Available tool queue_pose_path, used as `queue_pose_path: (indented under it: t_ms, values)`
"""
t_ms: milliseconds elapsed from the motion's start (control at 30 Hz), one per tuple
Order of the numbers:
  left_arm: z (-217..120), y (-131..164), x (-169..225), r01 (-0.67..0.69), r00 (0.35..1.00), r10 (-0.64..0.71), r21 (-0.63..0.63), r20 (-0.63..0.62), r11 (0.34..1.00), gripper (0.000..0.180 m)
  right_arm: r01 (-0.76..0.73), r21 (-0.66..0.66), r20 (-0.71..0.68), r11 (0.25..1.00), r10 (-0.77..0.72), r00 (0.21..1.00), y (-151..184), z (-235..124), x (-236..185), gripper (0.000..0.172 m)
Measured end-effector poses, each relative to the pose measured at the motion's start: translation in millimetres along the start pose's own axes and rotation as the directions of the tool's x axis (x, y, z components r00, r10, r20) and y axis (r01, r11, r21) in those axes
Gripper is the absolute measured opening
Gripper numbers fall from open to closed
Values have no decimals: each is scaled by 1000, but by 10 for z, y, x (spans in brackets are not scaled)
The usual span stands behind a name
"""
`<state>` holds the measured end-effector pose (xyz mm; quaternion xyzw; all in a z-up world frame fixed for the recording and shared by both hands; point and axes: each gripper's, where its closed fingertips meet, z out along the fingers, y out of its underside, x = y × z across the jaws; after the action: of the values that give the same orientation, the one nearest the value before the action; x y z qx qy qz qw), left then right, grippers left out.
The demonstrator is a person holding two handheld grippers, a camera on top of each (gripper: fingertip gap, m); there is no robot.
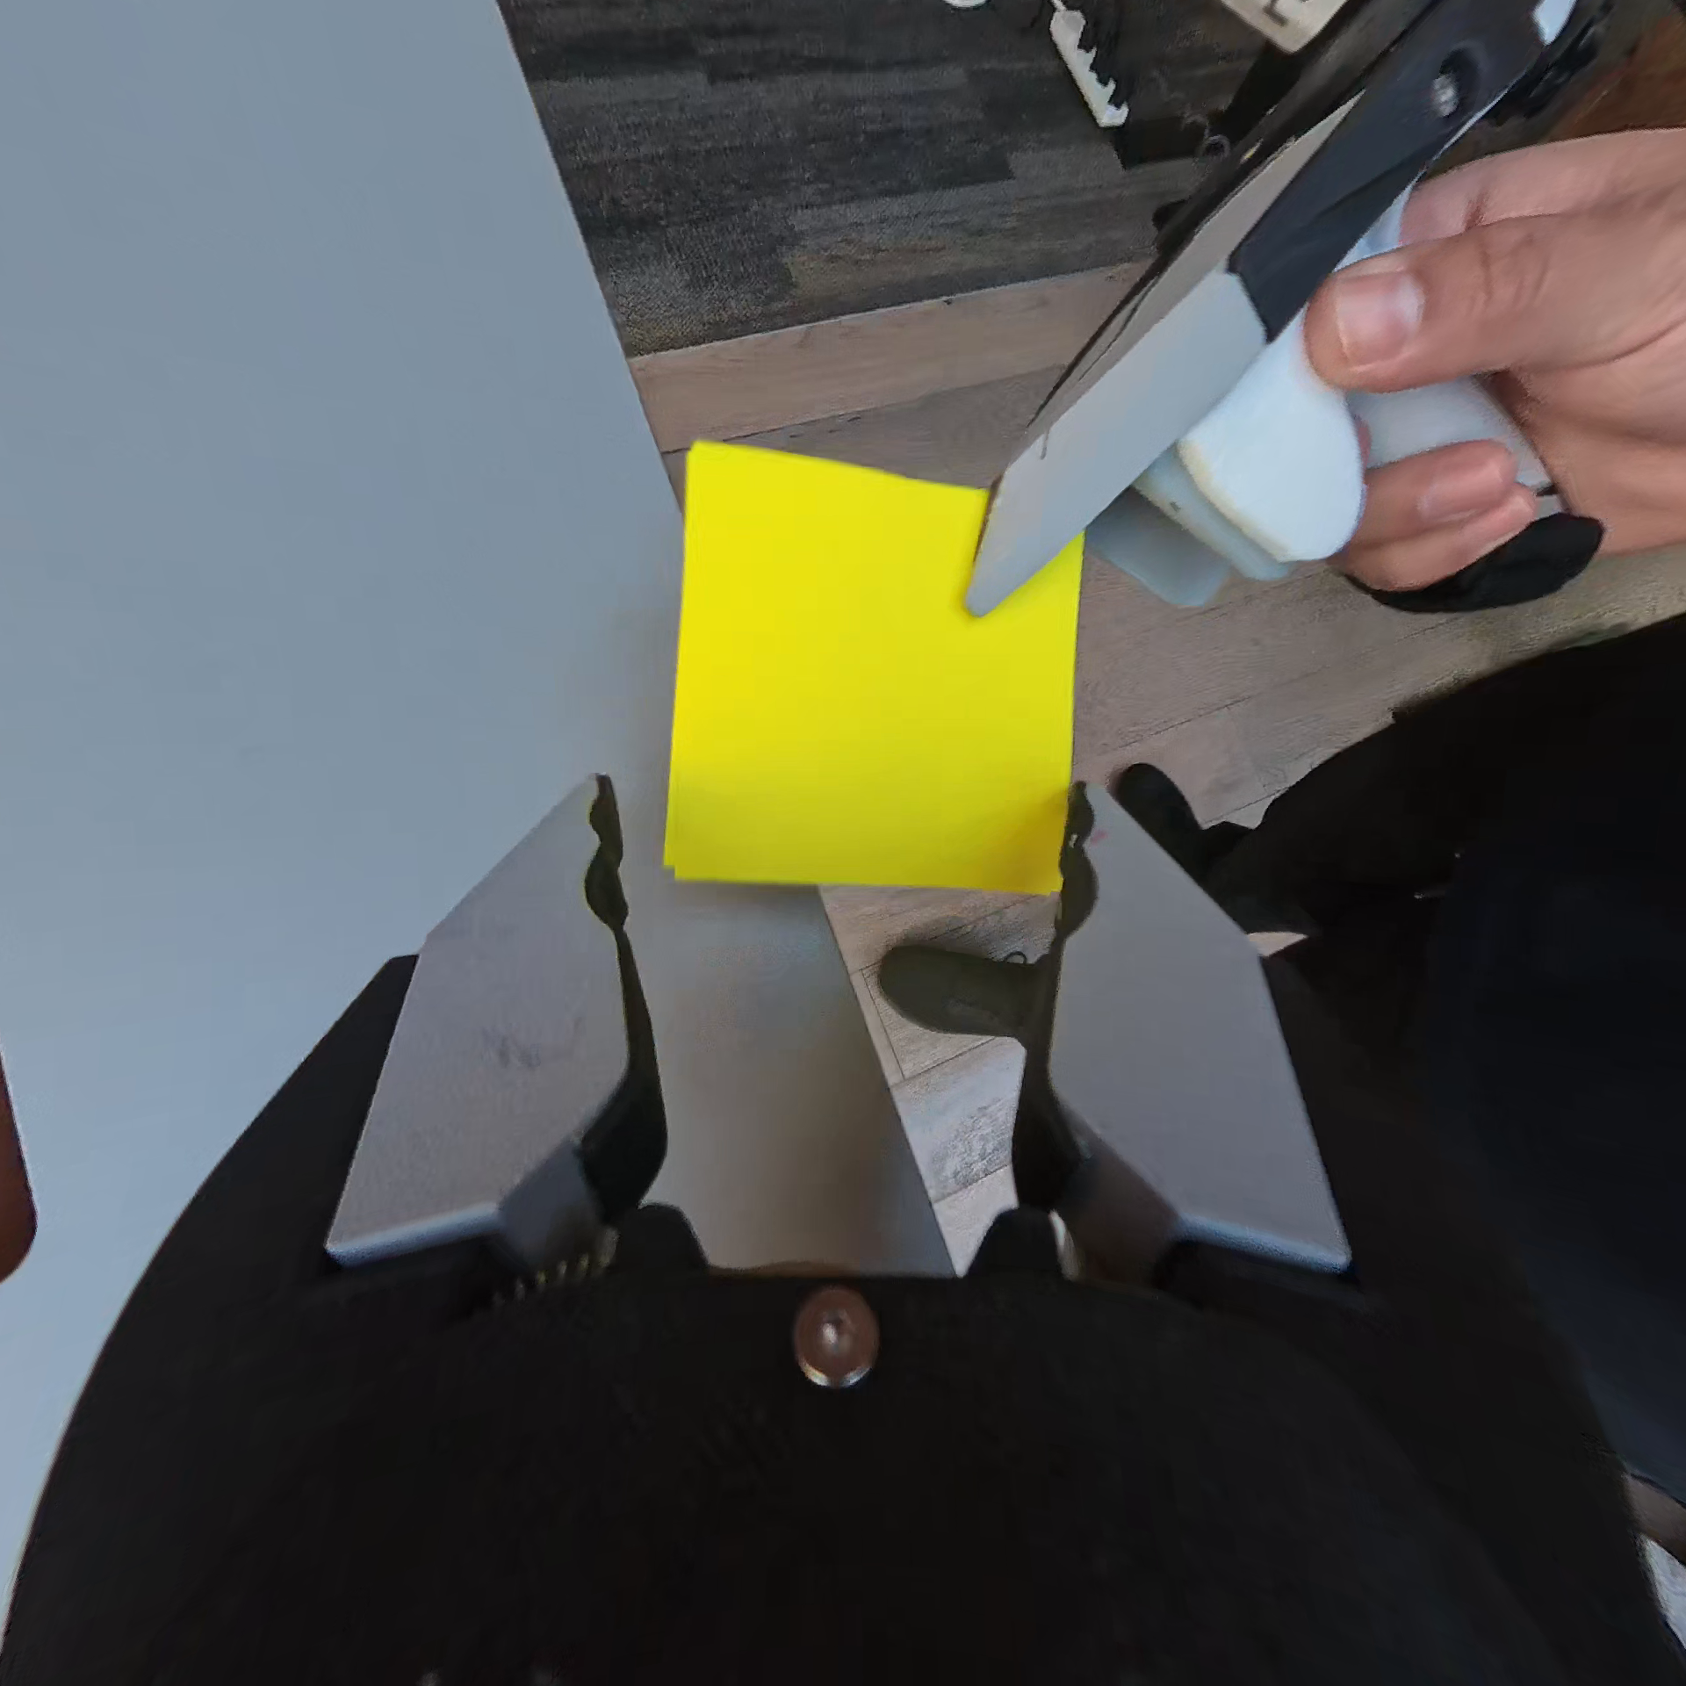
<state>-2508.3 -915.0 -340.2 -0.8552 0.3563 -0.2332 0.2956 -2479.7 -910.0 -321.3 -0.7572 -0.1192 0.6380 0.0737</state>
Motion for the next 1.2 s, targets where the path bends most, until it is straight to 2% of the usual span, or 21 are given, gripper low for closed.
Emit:
queue_pose_path:
  t_ms: [33,67,100,167,233,333,433,533,667,767,833,1033,1133,1200]
  values:
    - [-5,-39,52,-6,1000,6,6,-7,1000,98,28,11,-14,1000,-28,1000,20,-133,-18,5]
    - [-6,-85,104,-10,1000,10,12,-10,1000,87,50,26,-37,998,-49,998,49,-285,-17,5]
    - [4,-150,174,-10,1000,10,32,-23,999,86,57,45,-57,997,-55,997,86,-446,-3,5]
    - [75,-292,417,22,994,-15,64,-107,998,82,31,106,-66,994,-24,998,178,-773,15,4]
    - [235,-401,701,32,980,-21,57,-199,998,80,2,184,-65,983,10,998,302,-1113,17,5]
    - [595,-516,1150,-20,951,21,8,-308,1000,83,-18,323,-51,946,36,998,557,-1701,-62,5]
    - [922,-683,1907,-45,857,14,-48,-515,998,87,-17,467,-62,884,52,997,935,-2375,-182,5]
    - [1132,-892,2938,-66,689,-17,-85,-724,994,87,16,587,-103,810,55,993,1456,-3056,-336,5]
    - [1340,-994,4416,-147,482,-59,-147,-874,978,76,78,742,-137,666,36,990,2323,-3983,-666,5]
    - [1383,-967,5627,-212,317,-104,-177,-943,961,44,145,821,-194,553,31,981,3146,-4623,-883,5]
    - [1406,-819,6431,-293,234,-121,-189,-965,937,38,177,864,-219,472,36,975,3755,-5027,-1002,5]
    - [1448,-368,8593,-455,96,-188,-211,-977,865,18,208,947,-241,245,113,964,5632,-6203,-1310,5]
    - [1486,-186,9372,-587,68,-214,-213,-974,781,29,265,957,-284,122,187,940,6433,-6818,-1534,5]
    - [1573,-89,9779,-666,39,-226,-194,-973,720,29,314,949,-314,37,232,921,6907,-7214,-1665,5]
